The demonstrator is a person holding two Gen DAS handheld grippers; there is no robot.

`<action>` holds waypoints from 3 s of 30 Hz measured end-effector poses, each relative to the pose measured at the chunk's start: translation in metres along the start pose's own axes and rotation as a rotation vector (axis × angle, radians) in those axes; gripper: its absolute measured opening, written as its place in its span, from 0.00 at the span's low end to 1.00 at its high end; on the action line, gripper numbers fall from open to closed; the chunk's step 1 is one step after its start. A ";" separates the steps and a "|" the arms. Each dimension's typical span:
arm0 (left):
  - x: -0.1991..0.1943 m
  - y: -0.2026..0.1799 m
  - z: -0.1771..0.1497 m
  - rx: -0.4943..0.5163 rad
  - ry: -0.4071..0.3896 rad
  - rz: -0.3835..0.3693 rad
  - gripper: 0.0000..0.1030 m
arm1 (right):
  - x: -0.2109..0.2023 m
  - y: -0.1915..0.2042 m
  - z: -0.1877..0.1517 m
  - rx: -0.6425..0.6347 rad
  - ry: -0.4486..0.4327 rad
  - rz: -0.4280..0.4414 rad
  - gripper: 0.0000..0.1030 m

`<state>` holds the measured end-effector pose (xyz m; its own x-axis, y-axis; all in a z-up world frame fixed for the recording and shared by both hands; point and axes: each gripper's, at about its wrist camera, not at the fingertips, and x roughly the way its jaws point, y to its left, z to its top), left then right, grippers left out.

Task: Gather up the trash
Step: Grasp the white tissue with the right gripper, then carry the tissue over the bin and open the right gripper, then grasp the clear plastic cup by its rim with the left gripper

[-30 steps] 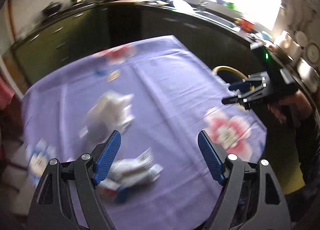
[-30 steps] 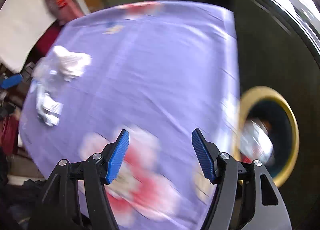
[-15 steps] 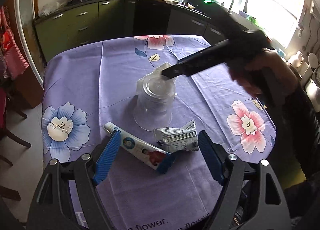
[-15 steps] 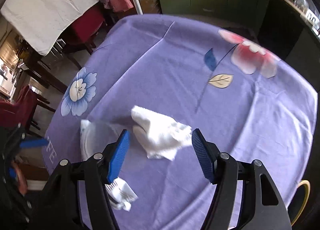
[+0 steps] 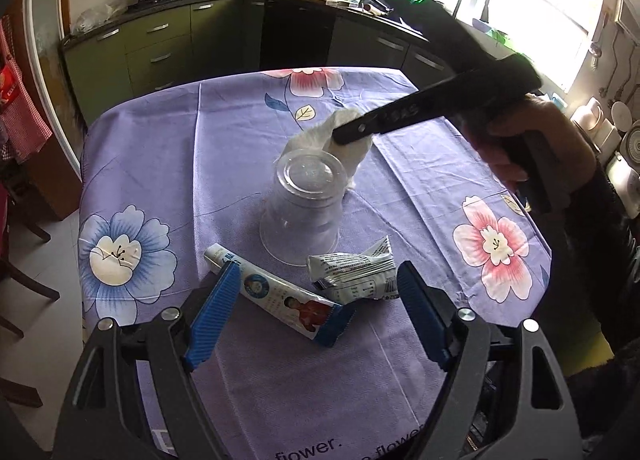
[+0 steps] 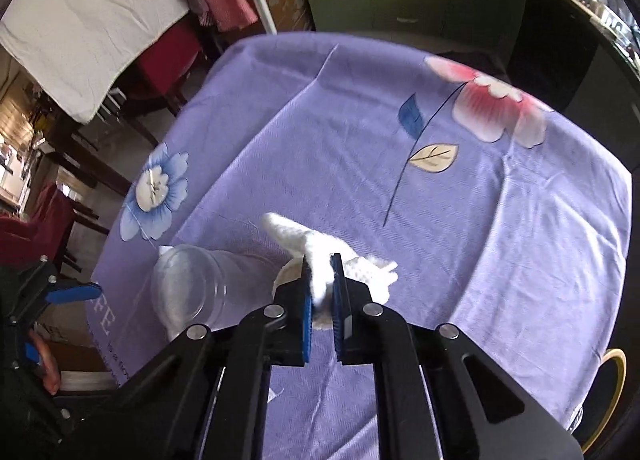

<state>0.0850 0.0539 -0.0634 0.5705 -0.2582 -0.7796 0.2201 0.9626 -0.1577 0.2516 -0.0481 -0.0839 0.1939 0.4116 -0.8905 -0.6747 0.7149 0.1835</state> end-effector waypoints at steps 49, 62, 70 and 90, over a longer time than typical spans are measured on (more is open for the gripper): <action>0.025 -0.070 0.015 0.129 0.024 0.001 0.80 | -0.181 -0.226 -0.249 0.503 -0.179 -0.436 0.61; 0.076 -0.011 0.037 0.030 0.087 0.076 0.82 | -0.146 -0.165 -0.224 0.359 -0.144 -0.355 0.62; 0.108 0.003 0.048 0.021 0.134 0.093 0.75 | -0.136 -0.170 -0.224 0.371 -0.114 -0.343 0.62; 0.085 -0.022 0.061 0.107 0.077 0.093 0.58 | -0.134 -0.171 -0.226 0.380 -0.112 -0.339 0.63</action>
<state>0.1772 0.0060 -0.0893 0.5311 -0.1577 -0.8325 0.2545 0.9668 -0.0207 0.1795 -0.3531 -0.0900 0.4459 0.1647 -0.8798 -0.2591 0.9646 0.0493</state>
